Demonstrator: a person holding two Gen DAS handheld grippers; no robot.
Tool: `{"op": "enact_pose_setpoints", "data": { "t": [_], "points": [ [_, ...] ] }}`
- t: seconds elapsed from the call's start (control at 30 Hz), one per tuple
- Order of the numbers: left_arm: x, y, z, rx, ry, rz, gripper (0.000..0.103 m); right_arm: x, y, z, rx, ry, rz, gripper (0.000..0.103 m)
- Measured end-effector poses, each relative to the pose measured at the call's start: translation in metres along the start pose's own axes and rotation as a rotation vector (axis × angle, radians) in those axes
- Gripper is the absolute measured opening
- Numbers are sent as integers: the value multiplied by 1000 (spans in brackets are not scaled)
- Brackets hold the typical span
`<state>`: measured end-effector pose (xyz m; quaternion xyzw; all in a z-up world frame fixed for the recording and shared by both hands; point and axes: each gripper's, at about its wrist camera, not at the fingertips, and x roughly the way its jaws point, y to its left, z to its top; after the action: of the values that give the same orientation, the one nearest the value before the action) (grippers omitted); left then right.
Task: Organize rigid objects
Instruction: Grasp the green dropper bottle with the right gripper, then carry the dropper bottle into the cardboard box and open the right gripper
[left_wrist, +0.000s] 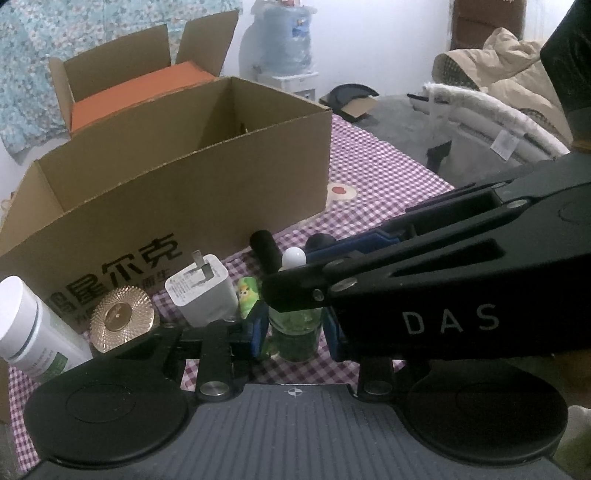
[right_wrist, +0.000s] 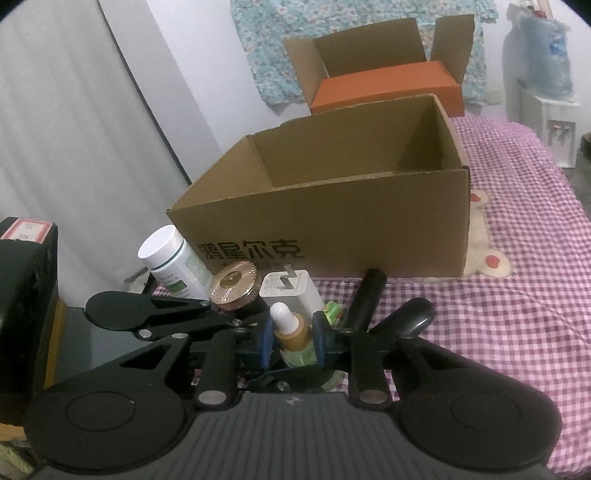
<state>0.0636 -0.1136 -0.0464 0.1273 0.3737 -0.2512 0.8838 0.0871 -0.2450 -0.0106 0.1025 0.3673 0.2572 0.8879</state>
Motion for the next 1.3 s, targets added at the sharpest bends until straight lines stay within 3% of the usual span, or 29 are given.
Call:
{"op": "enact_pose_setpoints", "data": {
  "t": [0.33, 0.63, 0.8, 0.97, 1.3],
  "points": [
    [-51, 13, 23, -57, -97, 19, 31, -31, 33, 30, -91, -51, 9, 24],
    [-84, 71, 81, -148, -129, 98, 31, -21, 61, 120, -193, -76, 142, 23],
    [-62, 115, 116, -202, -65, 139, 31, 25, 60, 180, -185, -12, 204, 23],
    [-21, 155, 142, -245, 31, 160, 31, 86, 45, 225, -160, 55, 214, 23],
    [45, 204, 157, -323, 157, 221, 32, 179, 18, 251, -87, 152, 211, 22]
  ]
}}
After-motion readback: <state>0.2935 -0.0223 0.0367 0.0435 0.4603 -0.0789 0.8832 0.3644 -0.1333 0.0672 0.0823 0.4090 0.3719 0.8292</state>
